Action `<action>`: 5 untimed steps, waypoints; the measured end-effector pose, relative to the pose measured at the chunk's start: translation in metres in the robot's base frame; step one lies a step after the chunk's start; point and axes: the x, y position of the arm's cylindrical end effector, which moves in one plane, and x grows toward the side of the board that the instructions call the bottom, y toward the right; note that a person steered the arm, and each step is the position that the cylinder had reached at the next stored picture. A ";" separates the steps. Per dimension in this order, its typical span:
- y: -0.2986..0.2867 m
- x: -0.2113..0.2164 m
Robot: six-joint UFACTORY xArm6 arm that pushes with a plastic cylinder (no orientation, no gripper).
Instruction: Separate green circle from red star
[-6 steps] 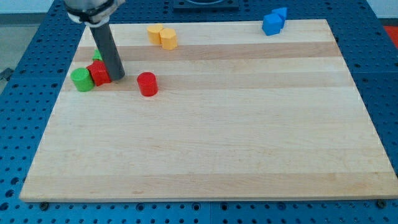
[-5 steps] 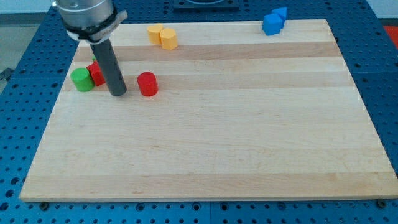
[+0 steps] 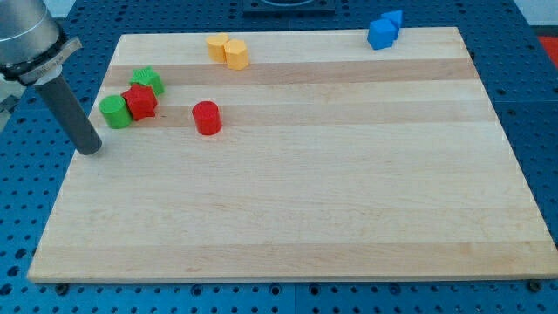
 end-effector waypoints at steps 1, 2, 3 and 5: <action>0.017 -0.012; 0.034 -0.033; 0.034 -0.033; 0.037 -0.069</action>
